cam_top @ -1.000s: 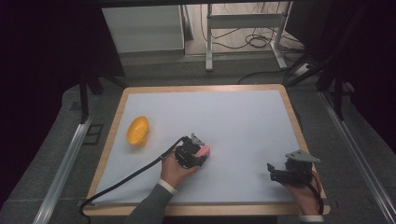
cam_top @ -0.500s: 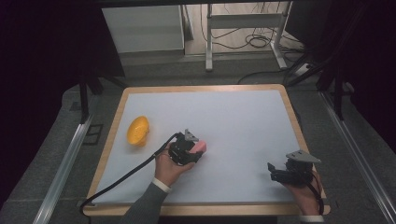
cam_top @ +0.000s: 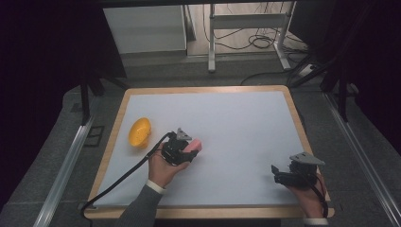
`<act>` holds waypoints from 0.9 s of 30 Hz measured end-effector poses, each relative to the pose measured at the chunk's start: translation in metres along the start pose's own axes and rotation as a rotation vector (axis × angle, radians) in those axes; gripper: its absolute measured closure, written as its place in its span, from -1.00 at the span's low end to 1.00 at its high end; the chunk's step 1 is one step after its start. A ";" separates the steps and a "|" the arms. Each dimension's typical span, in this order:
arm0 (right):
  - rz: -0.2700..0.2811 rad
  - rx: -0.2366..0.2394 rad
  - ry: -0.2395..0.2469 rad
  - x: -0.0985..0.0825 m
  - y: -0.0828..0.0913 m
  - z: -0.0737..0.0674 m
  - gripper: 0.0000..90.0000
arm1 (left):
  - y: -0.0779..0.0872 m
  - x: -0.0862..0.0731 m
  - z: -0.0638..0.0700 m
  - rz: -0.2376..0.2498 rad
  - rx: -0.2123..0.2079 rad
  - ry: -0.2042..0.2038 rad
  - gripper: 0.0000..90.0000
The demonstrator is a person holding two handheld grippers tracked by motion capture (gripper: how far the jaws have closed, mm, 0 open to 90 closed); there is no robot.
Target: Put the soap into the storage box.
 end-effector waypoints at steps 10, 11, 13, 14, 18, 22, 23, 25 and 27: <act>-0.007 -0.003 -0.006 -0.001 -0.001 0.001 -0.87 | 0.010 -0.001 -0.010 0.014 0.013 0.017 0.34; -0.008 -0.003 -0.005 -0.001 -0.001 0.001 -0.87 | 0.011 -0.002 -0.012 0.012 0.022 0.014 0.34; -0.010 0.000 -0.004 -0.001 -0.001 0.000 -0.87 | 0.012 -0.002 -0.013 0.014 0.020 0.018 0.34; -0.011 0.000 -0.003 -0.001 -0.001 0.000 -0.87 | 0.013 -0.002 -0.013 0.015 0.019 0.018 0.34; -0.007 -0.001 -0.001 -0.001 -0.001 0.000 -0.87 | 0.016 -0.003 -0.017 0.023 0.024 0.025 0.34; -0.006 -0.002 -0.004 -0.001 -0.001 0.000 -0.87 | 0.018 -0.005 -0.021 0.026 0.028 0.035 0.34; -0.006 -0.002 -0.004 -0.001 -0.001 0.001 -0.87 | 0.018 -0.005 -0.022 0.026 0.029 0.036 0.34; -0.007 -0.004 -0.004 -0.001 -0.001 0.001 -0.87 | 0.020 -0.006 -0.024 0.028 0.032 0.038 0.34; -0.009 -0.004 -0.003 -0.001 -0.002 0.001 -0.87 | 0.021 -0.006 -0.026 0.030 0.033 0.040 0.34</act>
Point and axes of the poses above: each handheld gripper's, and its own axes: y roughly backward along the jaws, x roughly out of its top, z roughly to its right, the point moved 8 cm from there along -y, roughly forward along the jaws, and after that the axes turned 14 degrees about -z, right-handed, at the moved point
